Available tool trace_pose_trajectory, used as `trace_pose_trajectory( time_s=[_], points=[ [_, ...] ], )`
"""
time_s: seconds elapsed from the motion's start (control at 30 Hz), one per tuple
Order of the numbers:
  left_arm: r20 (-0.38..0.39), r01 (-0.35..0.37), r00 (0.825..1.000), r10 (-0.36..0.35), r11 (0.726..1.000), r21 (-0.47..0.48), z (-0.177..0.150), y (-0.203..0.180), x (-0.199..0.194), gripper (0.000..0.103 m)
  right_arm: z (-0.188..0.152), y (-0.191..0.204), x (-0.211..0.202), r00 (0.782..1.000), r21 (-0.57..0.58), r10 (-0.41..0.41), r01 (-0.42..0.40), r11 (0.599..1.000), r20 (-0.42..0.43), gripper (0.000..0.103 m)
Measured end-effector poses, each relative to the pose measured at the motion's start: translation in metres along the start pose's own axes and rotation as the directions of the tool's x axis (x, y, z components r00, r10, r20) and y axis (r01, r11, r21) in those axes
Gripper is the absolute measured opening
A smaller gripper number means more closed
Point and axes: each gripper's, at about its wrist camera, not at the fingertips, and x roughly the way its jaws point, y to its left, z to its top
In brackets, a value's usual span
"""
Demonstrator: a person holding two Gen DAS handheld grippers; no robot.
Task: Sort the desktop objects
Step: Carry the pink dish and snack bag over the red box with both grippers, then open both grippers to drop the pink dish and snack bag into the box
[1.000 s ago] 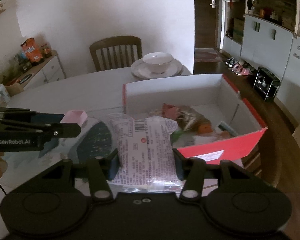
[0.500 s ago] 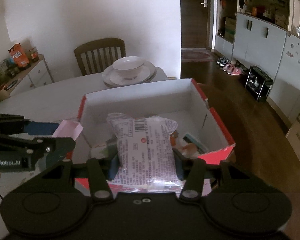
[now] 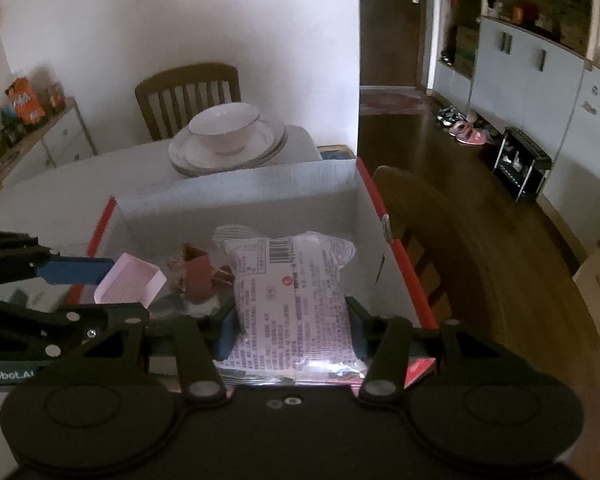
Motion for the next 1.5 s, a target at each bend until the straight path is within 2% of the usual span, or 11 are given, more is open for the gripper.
trace_pose_trajectory(
  time_s=[0.2, 0.53, 0.63, 0.83, 1.2, 1.5],
  points=[
    [-0.032, 0.012, 0.999, -0.011, 1.000, 0.022, 0.010, -0.004, 0.026, 0.046, 0.015, -0.009, 0.030, 1.000, -0.054, 0.017, -0.018, 0.998, -0.021, 0.053],
    [-0.116, 0.015, 0.993, -0.008, 0.998, 0.066, 0.016, -0.006, 0.064, 0.046, 0.022, -0.014, 0.078, 0.992, -0.102, 0.014, -0.027, 0.994, -0.127, 0.053],
    [-0.135, 0.020, 0.991, -0.009, 0.997, 0.078, 0.016, -0.005, 0.072, 0.046, 0.022, -0.007, 0.082, 0.991, -0.163, -0.006, -0.015, 0.987, -0.130, 0.053],
    [-0.180, 0.028, 0.984, -0.013, 0.997, 0.077, 0.010, -0.005, 0.080, 0.046, 0.018, 0.000, 0.090, 0.987, -0.208, -0.002, -0.032, 0.978, -0.163, 0.053],
    [-0.229, 0.043, 0.973, -0.036, 0.999, 0.023, 0.005, 0.009, 0.087, 0.045, 0.015, -0.002, 0.098, 0.980, -0.187, 0.004, -0.042, 0.981, -0.199, 0.054],
    [-0.237, 0.050, 0.970, -0.051, 0.999, -0.009, 0.003, 0.016, 0.085, 0.046, 0.010, -0.002, 0.087, 0.981, -0.191, 0.012, -0.050, 0.980, -0.193, 0.065]
  ],
)
